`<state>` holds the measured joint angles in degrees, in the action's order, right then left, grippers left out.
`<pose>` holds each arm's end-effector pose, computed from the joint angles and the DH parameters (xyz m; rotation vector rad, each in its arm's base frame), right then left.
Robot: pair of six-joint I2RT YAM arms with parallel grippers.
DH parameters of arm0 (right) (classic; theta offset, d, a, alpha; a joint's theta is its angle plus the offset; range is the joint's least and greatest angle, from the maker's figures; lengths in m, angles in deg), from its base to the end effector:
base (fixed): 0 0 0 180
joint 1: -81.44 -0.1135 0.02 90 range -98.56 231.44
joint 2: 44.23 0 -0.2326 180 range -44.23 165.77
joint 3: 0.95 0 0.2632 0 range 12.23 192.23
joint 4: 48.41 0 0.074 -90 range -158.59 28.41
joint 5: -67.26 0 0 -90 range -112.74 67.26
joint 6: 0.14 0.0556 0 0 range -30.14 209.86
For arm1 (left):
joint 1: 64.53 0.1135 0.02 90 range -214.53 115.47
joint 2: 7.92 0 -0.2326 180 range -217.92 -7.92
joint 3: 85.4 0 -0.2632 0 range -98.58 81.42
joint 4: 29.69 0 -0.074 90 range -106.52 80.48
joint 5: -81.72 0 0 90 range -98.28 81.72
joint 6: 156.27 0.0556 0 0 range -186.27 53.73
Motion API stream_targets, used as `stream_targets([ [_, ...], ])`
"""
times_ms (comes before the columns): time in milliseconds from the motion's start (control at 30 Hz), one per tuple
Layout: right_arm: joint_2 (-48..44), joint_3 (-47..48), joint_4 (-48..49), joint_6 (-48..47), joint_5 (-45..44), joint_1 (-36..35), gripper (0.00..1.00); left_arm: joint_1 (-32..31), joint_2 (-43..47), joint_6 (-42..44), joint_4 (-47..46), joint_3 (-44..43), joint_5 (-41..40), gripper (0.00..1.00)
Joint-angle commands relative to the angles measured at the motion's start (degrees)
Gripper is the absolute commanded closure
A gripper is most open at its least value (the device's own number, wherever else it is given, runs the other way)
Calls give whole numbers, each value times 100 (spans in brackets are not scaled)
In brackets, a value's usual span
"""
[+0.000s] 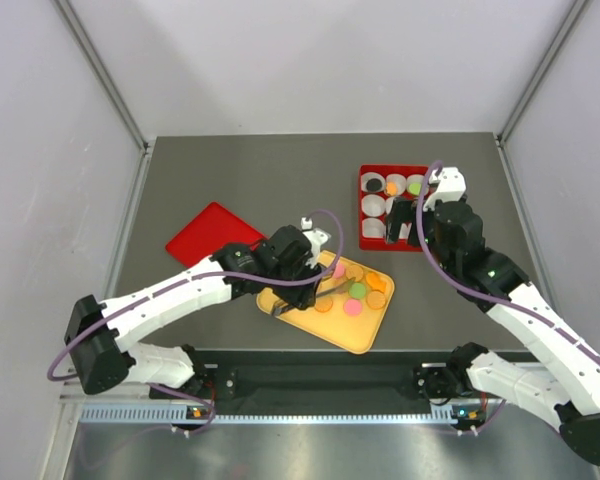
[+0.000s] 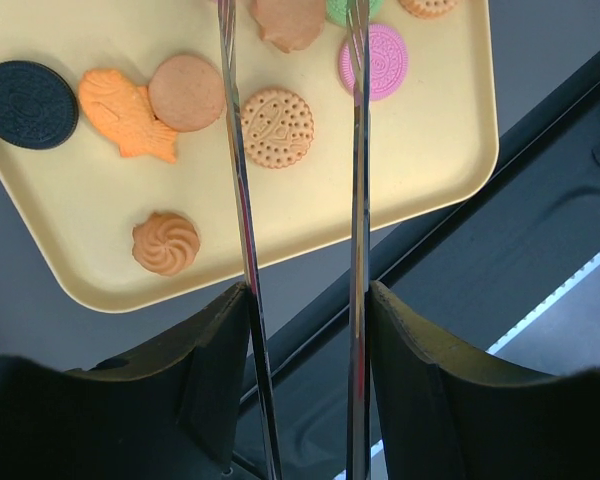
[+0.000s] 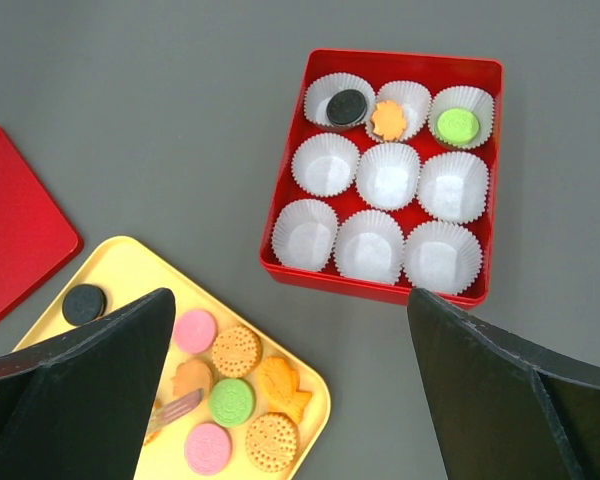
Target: Pack the cookies
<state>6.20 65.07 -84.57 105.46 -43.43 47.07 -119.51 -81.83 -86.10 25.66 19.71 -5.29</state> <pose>0.2119 0.1212 0.3193 -0.0727 1.9117 0.2414 0.1664 -0.2426 0.2362 0.8125 2.4923 -0.5660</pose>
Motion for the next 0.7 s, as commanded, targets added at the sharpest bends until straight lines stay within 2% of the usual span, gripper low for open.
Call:
stream_targets([
  [0, -34, -37, 277, 23, -5, -26, 0, -65, -88, -38, -121, -78, 62, 46],
  [667, -227, -160, 250, 14, -41, -26, 0, -136, -537, 32, -394, 45, -131, 49],
])
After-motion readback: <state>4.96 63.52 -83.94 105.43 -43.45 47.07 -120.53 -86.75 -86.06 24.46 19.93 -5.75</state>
